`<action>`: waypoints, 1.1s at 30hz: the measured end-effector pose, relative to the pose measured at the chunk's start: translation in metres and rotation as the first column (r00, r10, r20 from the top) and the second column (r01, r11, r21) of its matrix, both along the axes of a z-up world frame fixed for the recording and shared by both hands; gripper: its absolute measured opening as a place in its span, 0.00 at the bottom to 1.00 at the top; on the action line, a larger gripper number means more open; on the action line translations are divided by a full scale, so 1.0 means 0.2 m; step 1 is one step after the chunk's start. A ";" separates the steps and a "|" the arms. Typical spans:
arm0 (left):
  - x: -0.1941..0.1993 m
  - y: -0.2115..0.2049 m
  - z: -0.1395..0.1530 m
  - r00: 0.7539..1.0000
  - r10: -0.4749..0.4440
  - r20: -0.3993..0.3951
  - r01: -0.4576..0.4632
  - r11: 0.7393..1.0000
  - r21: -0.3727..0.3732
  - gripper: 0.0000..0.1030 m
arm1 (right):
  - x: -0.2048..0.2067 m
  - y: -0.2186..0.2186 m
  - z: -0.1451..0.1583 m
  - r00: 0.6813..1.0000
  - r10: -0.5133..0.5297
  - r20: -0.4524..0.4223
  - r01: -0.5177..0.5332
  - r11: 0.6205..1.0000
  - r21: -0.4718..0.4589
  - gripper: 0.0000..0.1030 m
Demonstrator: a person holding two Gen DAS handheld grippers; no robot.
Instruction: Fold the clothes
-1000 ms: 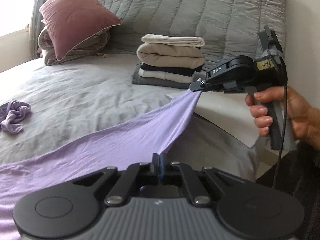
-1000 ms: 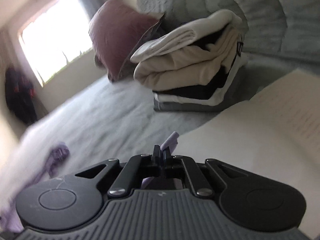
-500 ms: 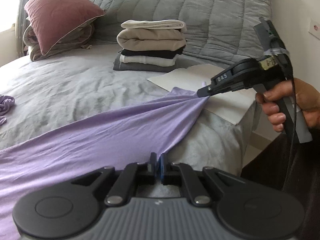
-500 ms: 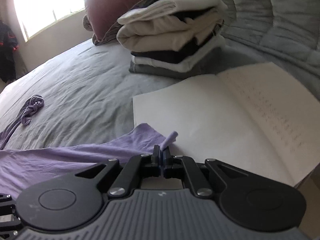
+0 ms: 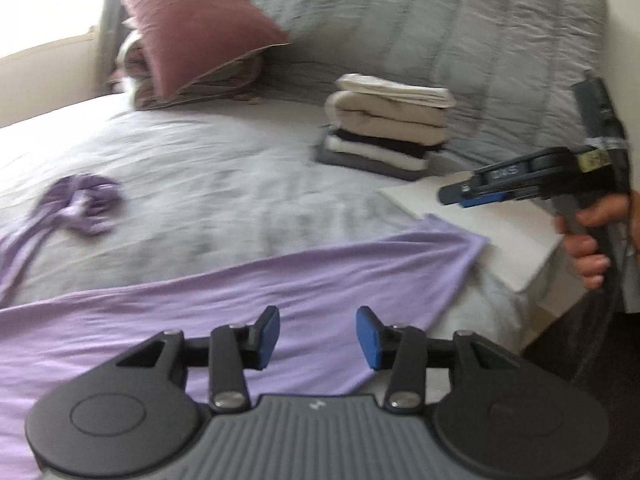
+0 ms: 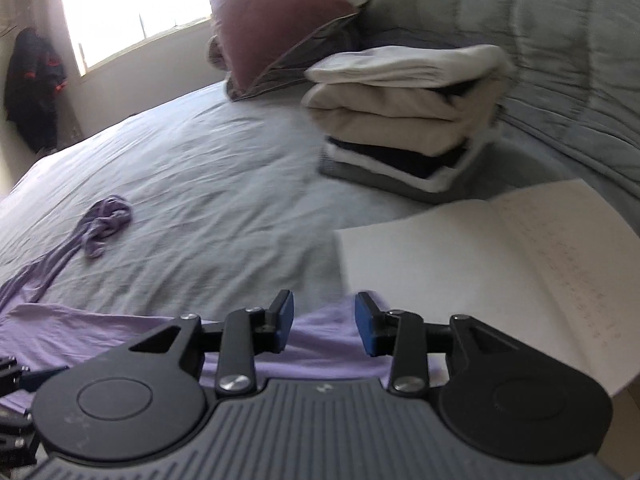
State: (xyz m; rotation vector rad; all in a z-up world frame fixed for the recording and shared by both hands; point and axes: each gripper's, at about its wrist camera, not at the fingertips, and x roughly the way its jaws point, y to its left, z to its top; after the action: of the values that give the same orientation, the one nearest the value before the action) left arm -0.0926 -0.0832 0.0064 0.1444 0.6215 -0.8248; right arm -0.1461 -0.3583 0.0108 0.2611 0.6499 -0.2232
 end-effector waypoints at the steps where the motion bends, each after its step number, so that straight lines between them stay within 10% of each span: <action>1: 0.02 0.05 0.01 1.000 0.027 0.007 -0.027 1.000 0.008 0.43 | 0.03 0.03 0.01 1.000 0.016 -0.005 -0.016 1.000 0.000 0.38; 7: 0.20 0.33 0.09 0.981 0.189 0.033 -0.191 0.979 0.073 0.48 | 0.24 0.26 0.07 0.992 0.126 -0.022 -0.126 0.992 0.018 0.43; 18: 0.62 0.99 0.18 0.876 0.474 0.084 -0.482 0.863 0.150 0.60 | 0.74 0.68 0.01 0.948 0.317 -0.032 -0.313 0.946 0.083 0.43; 28: 0.82 1.50 0.06 0.702 0.712 -0.010 -0.711 0.701 0.064 0.61 | 1.15 1.06 -0.05 0.845 0.534 0.028 -0.534 0.842 0.079 0.44; 33: 0.89 1.57 -0.02 0.662 0.749 -0.029 -0.745 0.661 0.084 0.55 | 1.33 1.26 -0.09 0.794 0.607 0.033 -0.608 0.792 0.066 0.44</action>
State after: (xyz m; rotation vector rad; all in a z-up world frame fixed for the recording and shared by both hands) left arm 0.0849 0.2306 0.0021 -0.0881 0.6897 0.0088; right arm 0.1193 -0.1058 -0.0063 0.1100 0.7014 0.4289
